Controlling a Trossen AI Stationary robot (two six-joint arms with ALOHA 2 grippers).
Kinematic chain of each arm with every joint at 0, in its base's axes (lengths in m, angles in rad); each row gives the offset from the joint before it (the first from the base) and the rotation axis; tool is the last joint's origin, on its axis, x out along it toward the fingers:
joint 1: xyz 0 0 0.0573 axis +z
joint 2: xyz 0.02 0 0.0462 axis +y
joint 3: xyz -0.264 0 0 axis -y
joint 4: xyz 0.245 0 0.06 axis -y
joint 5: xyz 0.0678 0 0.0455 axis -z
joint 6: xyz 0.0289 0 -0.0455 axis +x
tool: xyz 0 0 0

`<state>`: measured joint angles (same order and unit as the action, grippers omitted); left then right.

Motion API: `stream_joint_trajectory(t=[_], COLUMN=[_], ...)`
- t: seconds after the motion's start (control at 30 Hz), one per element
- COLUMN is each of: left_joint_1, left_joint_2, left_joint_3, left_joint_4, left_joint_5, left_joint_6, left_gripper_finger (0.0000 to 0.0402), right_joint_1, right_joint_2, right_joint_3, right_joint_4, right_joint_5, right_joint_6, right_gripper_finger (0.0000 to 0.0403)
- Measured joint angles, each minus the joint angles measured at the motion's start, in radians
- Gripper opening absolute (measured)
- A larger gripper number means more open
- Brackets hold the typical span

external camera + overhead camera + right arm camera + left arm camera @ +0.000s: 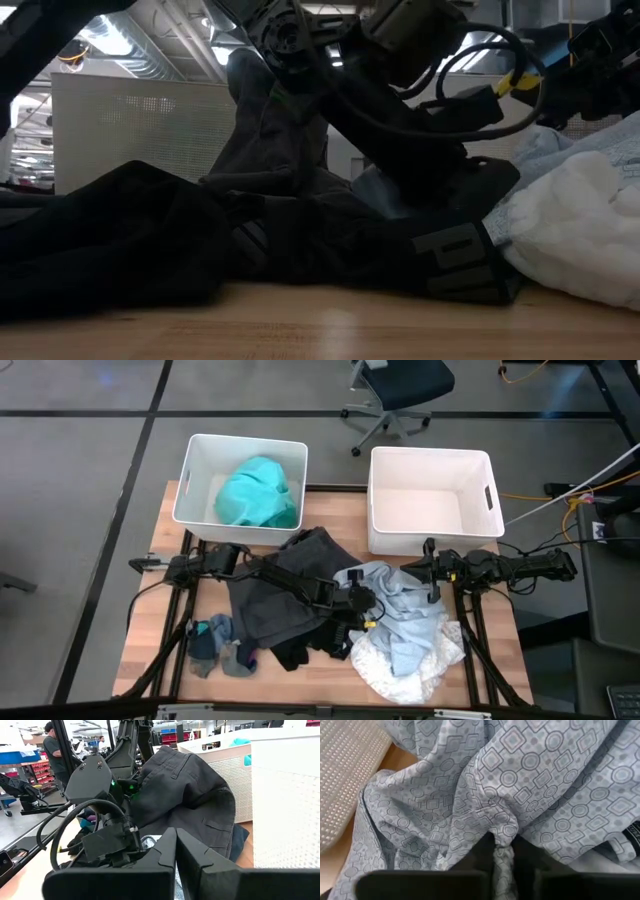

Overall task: Sort clothes
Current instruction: Put the blue shirt into the left white laundry bin

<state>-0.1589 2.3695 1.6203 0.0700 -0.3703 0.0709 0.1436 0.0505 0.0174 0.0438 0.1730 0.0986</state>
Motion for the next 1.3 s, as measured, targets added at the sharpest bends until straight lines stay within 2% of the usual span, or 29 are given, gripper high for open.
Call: stream_joint_trajectory(t=[0.07,0.5,1.3], left_joint_1=[0.000,-0.048,-0.145], left_joint_2=[0.000,-0.040,-0.366], left_joint_3=[0.000,-0.005,-0.005], left_joint_4=[-0.001,-0.020,-0.053], left_joint_5=[-0.001,-0.100,-0.120], left_joint_6=[-0.017,-0.020,0.177], left_gripper_finger=[0.0012,0.0011,0.0015], right_joint_1=[0.000,0.000,0.000], right_joint_2=[0.000,0.000,0.001], right_joint_3=[0.000,0.000,0.000], right_joint_4=[0.000,-0.001,-0.001], right_joint_5=[-0.001,-0.006,-0.006], right_joint_6=[0.000,0.000,0.000], right_gripper_finger=[0.0014,0.0014,0.0014])
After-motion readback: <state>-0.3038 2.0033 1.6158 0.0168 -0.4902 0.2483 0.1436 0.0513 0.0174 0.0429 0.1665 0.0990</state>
